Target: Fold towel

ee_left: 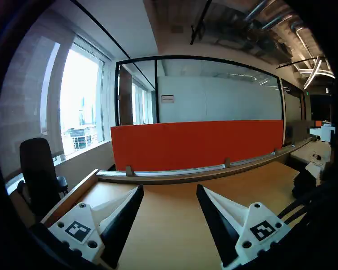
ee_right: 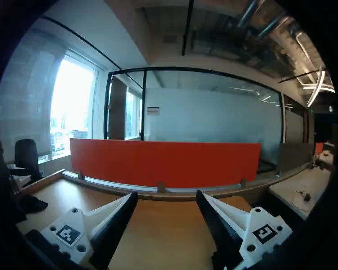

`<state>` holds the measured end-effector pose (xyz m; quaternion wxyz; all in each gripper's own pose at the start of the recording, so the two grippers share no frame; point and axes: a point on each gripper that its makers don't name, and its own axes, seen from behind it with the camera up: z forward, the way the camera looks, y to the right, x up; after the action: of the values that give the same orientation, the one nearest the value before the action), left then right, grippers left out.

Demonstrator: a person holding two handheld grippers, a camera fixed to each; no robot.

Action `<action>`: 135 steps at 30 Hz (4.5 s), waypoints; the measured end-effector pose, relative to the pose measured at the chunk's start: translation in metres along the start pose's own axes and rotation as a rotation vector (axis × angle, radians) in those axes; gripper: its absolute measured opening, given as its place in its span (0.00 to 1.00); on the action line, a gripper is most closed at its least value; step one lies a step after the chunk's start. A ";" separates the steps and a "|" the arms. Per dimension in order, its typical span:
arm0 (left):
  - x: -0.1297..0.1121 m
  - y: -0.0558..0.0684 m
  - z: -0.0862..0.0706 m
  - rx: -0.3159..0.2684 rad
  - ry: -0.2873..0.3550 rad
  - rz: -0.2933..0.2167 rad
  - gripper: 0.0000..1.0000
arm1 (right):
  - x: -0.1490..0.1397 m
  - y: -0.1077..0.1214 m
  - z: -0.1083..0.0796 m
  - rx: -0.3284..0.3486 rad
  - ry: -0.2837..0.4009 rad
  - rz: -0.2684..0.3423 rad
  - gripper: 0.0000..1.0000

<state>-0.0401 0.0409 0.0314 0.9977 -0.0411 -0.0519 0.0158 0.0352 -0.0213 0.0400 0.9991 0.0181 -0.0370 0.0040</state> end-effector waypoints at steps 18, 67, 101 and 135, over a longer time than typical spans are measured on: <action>-0.061 -0.018 0.002 0.019 0.066 -0.003 0.86 | -0.025 -0.025 -0.007 -0.027 0.004 -0.008 1.00; -0.181 -0.026 -0.006 0.074 0.110 -0.056 0.86 | -0.091 -0.023 -0.003 -0.049 0.009 0.000 1.00; -0.182 -0.022 -0.008 0.070 0.108 -0.043 0.86 | -0.100 -0.007 0.006 -0.053 0.027 -0.002 1.00; -0.187 -0.021 -0.006 0.070 0.110 -0.043 0.86 | -0.214 0.034 -0.002 -0.070 0.065 0.013 1.00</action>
<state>-0.2245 0.0129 0.0084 1.0000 -0.0058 0.0027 -0.0063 -0.1779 0.0112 0.0231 0.9998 -0.0174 -0.0047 0.0097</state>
